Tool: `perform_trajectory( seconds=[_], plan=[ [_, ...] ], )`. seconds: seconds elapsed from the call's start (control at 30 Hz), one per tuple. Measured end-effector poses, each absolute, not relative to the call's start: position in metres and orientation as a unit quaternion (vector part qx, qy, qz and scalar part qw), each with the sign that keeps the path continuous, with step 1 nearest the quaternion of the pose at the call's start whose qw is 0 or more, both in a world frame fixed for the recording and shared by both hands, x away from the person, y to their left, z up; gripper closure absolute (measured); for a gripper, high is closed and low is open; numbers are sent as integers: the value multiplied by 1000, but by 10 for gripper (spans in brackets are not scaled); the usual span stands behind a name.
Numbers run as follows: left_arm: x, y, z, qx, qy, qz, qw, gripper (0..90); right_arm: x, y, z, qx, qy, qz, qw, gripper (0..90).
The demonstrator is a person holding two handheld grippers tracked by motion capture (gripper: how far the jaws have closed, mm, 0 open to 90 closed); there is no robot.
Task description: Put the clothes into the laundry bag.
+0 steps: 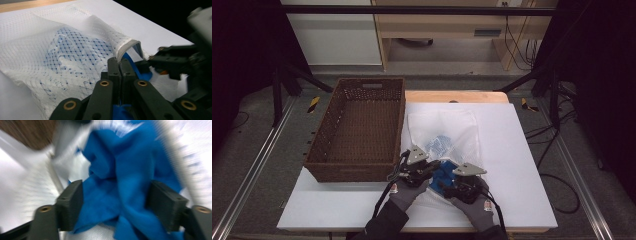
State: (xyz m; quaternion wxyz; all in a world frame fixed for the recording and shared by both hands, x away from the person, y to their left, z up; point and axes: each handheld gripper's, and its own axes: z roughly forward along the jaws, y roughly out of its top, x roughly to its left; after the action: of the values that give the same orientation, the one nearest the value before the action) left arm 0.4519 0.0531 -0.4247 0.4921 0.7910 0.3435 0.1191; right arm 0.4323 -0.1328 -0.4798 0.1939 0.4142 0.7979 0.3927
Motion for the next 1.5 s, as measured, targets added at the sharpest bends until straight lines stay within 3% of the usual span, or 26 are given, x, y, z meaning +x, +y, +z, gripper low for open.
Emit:
perform_trajectory(
  seconds=[0.1, 0.13, 0.23, 0.37, 0.6, 0.8, 1.13, 1.27, 1.5],
  plan=[
    [451, 52, -425, 790, 344, 119, 494, 888, 436, -126, -490, 423, 799, 370, 211, 296],
    [451, 52, -425, 790, 344, 119, 494, 888, 437, -126, -490, 428, 796, 371, 213, 351],
    [451, 52, -425, 790, 343, 118, 494, 888, 442, -129, -486, 449, 786, 358, 227, 676],
    [450, 53, -422, 789, 341, 117, 498, 889, 448, -132, -481, 466, 773, 367, 225, 752],
    [444, 51, -416, 791, 323, 117, 505, 889, 464, -133, -469, 493, 720, 409, 267, 743],
    [447, 48, -427, 799, 327, 110, 493, 888, 478, -133, -487, 498, 737, 359, 283, 659],
    [452, 54, -427, 793, 339, 114, 493, 888, 440, -162, -456, 455, 749, 418, 239, 411],
    [452, 54, -427, 792, 339, 116, 493, 888, 427, -161, -451, 440, 759, 421, 230, 415],
    [451, 52, -426, 793, 336, 116, 495, 888, 437, -139, -479, 438, 789, 372, 216, 394]
  ],
)
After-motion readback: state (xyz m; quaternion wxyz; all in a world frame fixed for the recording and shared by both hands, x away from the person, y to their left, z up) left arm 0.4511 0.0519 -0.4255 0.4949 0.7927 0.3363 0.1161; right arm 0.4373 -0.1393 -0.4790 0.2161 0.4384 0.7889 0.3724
